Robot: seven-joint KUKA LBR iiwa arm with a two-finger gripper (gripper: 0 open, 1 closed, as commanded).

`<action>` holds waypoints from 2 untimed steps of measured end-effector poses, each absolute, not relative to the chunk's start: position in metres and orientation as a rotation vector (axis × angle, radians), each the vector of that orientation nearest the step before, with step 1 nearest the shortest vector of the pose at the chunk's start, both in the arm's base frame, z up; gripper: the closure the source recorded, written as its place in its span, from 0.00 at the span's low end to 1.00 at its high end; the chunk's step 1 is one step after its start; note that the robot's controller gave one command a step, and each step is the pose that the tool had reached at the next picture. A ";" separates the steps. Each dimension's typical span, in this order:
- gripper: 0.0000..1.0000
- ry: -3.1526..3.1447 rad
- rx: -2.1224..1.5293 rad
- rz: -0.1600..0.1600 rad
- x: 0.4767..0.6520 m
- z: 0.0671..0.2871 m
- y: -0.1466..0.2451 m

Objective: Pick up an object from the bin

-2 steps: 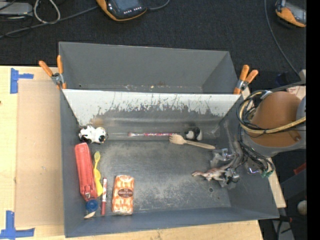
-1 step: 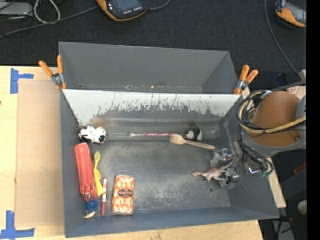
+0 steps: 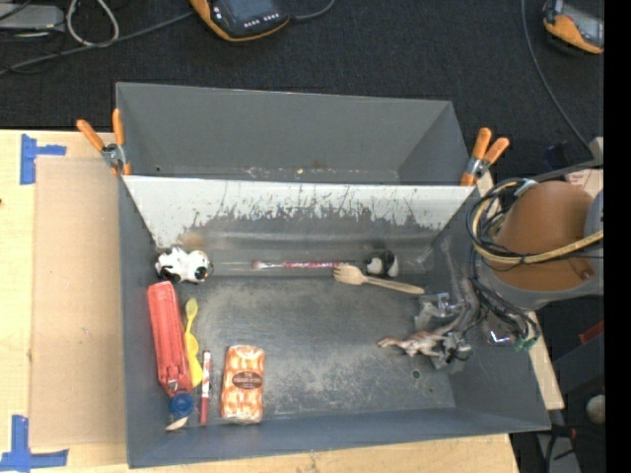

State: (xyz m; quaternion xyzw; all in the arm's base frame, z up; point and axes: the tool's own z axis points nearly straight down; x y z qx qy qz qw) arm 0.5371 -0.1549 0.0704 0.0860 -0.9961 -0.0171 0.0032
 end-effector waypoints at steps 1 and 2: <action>1.00 -3.124 0.284 -0.055 0.534 0.071 -0.155; 1.00 -3.123 0.260 -0.060 0.535 0.073 -0.155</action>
Offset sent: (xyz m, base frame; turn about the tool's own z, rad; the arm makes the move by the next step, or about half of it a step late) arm 0.0004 -0.0035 0.0046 0.0204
